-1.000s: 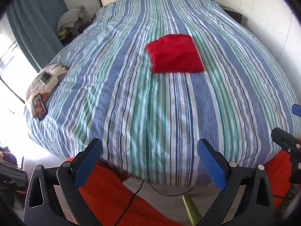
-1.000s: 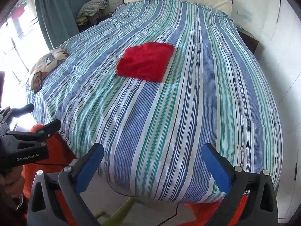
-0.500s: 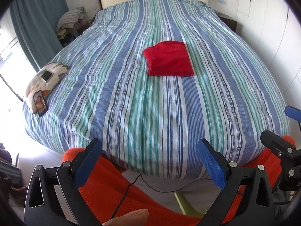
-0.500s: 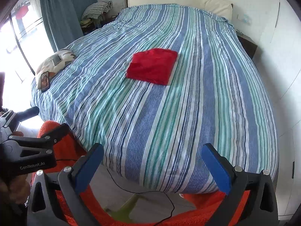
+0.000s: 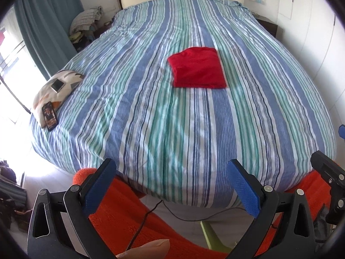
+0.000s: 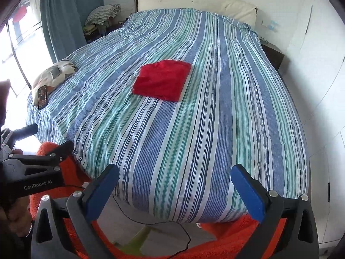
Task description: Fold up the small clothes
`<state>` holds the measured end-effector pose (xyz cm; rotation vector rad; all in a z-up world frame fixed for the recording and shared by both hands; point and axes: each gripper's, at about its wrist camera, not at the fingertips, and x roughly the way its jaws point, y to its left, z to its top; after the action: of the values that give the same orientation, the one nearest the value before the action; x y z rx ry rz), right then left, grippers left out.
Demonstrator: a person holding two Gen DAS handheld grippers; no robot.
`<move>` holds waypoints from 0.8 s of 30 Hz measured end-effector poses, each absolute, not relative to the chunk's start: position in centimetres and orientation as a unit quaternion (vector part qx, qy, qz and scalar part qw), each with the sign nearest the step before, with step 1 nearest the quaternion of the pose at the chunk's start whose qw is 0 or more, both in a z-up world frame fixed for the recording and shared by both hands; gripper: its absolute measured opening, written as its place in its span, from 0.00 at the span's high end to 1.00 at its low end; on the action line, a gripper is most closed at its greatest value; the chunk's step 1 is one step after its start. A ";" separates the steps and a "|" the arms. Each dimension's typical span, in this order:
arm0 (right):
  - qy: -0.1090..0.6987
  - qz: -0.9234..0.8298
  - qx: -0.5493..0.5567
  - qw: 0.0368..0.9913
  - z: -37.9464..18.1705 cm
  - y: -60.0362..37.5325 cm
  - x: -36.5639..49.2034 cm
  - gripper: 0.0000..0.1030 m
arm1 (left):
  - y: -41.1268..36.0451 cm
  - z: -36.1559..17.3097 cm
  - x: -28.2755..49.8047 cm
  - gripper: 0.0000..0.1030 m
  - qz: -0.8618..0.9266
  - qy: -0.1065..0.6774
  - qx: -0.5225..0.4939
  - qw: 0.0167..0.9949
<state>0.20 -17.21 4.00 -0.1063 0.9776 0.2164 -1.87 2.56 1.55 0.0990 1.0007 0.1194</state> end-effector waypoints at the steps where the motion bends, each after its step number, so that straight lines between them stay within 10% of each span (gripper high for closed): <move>1: 0.468 0.103 -0.051 0.876 4.0 -17.3 0.2 0.01 | 2.5 1.6 -1.8 0.00 0.057 0.479 0.047 0.875; 24: 0.462 0.078 -0.041 0.882 3.9 -18.3 0.5 0.01 | 1.8 2.2 -1.0 0.01 0.043 0.469 0.058 0.880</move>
<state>0.49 -18.31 3.94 -0.0862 0.9619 0.1634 -0.96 1.81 2.22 0.1198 0.9769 0.0900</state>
